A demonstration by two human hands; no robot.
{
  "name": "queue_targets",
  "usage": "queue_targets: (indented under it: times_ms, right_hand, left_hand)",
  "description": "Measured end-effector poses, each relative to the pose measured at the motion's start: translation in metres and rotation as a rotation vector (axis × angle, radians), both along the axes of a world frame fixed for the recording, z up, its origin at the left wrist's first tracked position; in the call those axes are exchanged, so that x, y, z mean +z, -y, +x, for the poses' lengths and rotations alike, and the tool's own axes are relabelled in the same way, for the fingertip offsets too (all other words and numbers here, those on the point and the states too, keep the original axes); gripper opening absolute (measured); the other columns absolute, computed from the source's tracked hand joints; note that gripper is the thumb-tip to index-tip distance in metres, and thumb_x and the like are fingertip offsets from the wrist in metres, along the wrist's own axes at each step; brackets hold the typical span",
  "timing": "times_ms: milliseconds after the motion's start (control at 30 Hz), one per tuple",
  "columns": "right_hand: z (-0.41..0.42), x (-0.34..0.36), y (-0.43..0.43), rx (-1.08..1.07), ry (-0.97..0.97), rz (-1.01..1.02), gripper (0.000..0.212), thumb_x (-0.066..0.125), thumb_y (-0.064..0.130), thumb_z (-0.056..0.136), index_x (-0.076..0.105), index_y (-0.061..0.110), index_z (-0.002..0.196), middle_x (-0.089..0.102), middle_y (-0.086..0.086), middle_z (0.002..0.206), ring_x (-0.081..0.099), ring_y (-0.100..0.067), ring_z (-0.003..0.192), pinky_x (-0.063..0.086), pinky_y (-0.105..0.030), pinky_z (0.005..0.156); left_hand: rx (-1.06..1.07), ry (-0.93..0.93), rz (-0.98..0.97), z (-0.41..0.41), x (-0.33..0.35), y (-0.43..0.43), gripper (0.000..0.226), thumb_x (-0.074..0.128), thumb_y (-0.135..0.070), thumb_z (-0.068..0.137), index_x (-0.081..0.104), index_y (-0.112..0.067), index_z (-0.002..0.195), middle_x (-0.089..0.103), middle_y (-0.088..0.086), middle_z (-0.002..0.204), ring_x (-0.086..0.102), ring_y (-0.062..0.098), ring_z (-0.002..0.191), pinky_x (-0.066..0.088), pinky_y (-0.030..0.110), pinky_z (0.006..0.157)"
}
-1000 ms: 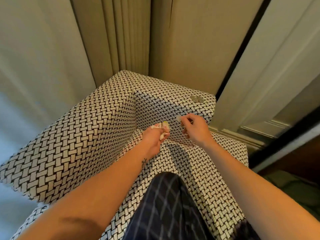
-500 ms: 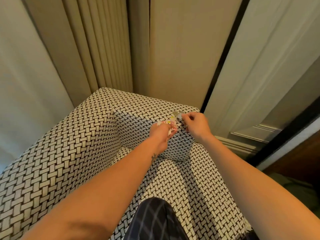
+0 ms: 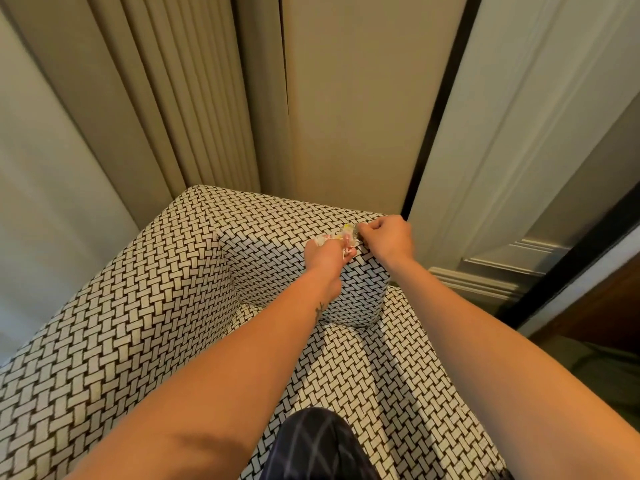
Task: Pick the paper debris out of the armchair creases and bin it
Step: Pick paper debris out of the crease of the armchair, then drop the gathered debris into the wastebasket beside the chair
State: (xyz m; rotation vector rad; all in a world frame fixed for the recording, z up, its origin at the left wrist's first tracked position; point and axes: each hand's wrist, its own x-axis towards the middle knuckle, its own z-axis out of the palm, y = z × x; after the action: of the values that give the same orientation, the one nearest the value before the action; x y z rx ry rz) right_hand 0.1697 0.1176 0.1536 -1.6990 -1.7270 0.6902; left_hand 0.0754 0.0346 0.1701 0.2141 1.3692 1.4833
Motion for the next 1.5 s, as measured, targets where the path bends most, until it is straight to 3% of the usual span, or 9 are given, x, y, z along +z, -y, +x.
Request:
queue_targets:
  times_ms: [233,400,600,767,867,1067,1200,1367,1500]
  right_hand:
    - [0.001,0.005,0.006,-0.005,-0.013,-0.015,0.031,0.063,0.042,0.091,0.067,0.023,0.068,0.069,0.004,0.071,0.067,-0.023,0.073,0.059,-0.041,0.071]
    - [0.016,0.005,0.032,0.157,-0.151,0.054,0.022,0.05,0.031,0.103,0.07,0.022,0.097,0.07,0.005,0.082,0.064,-0.017,0.072,0.057,-0.045,0.07]
    - [0.053,-0.011,0.077,0.275,-0.22,0.077,0.023,0.047,0.033,0.106,0.065,0.02,0.113,0.066,0.005,0.099,0.066,-0.014,0.088,0.061,-0.04,0.078]
    - [0.115,-0.029,0.105,0.234,-0.169,0.038,0.028,0.06,0.03,0.099,0.062,0.02,0.126,0.057,0.005,0.121,0.06,-0.009,0.102,0.055,-0.022,0.082]
    - [0.159,-0.046,0.114,0.144,-0.133,0.034,0.028,0.068,0.019,0.094,0.065,0.018,0.122,0.056,0.007,0.115,0.058,-0.004,0.094,0.044,-0.012,0.072]
    - [0.247,-0.089,0.125,-0.064,-0.201,-0.015,0.026,0.069,0.012,0.091,0.073,0.018,0.117,0.064,0.008,0.113,0.059,-0.006,0.101,0.043,-0.011,0.076]
    - [0.302,-0.133,0.131,-0.189,-0.262,-0.082,0.021,0.067,0.014,0.093,0.076,0.016,0.112,0.073,0.001,0.105,0.069,-0.016,0.096,0.059,-0.036,0.084]
    - [0.358,-0.188,0.134,-0.301,-0.255,-0.16,0.018,0.062,0.009,0.098,0.075,0.01,0.11,0.073,-0.002,0.102,0.065,-0.013,0.09,0.048,-0.009,0.071]
    - [0.386,-0.223,0.127,-0.396,-0.256,-0.245,0.021,0.06,0.013,0.099,0.073,0.012,0.116,0.074,-0.008,0.105,0.066,-0.022,0.09,0.054,-0.038,0.087]
  left_hand:
    - [-0.088,-0.012,0.012,0.001,0.002,0.009,0.016,0.057,0.007,0.094,0.053,-0.009,0.092,0.063,0.009,0.096,0.069,0.024,0.089,0.056,0.038,0.099]
    - [-0.146,-0.054,0.035,0.013,0.001,0.015,0.015,0.056,0.007,0.094,0.058,-0.004,0.104,0.066,0.011,0.1,0.069,0.022,0.09,0.059,0.036,0.093]
    - [-0.306,-0.081,0.049,0.049,-0.014,0.02,0.026,0.047,-0.013,0.102,0.064,0.002,0.114,0.069,0.014,0.104,0.064,0.015,0.077,0.054,0.027,0.063]
    - [-0.37,0.142,0.084,0.101,-0.03,0.027,0.055,0.032,-0.038,0.107,0.057,0.007,0.128,0.066,0.024,0.114,0.067,0.032,0.103,0.052,0.043,0.101]
    - [-0.48,0.21,0.084,0.136,-0.044,0.031,0.061,0.027,-0.043,0.108,0.056,0.009,0.125,0.062,0.031,0.128,0.063,0.038,0.118,0.046,0.047,0.111]
    - [-0.664,0.181,0.027,0.212,-0.088,0.033,0.035,0.039,-0.018,0.101,0.052,0.004,0.125,0.06,0.022,0.117,0.063,0.029,0.096,0.053,0.045,0.102]
    - [-0.735,0.196,-0.051,0.268,-0.128,0.032,0.037,0.039,-0.019,0.099,0.056,0.004,0.122,0.062,0.021,0.115,0.065,0.029,0.1,0.058,0.041,0.093]
    - [-0.81,0.166,-0.171,0.315,-0.169,0.035,0.028,0.04,-0.019,0.099,0.059,-0.004,0.114,0.064,0.022,0.123,0.061,0.036,0.121,0.046,0.047,0.109]
    - [-0.82,0.164,-0.263,0.336,-0.191,0.024,0.015,0.043,-0.016,0.101,0.055,-0.009,0.105,0.058,0.017,0.117,0.058,0.034,0.117,0.044,0.045,0.112]
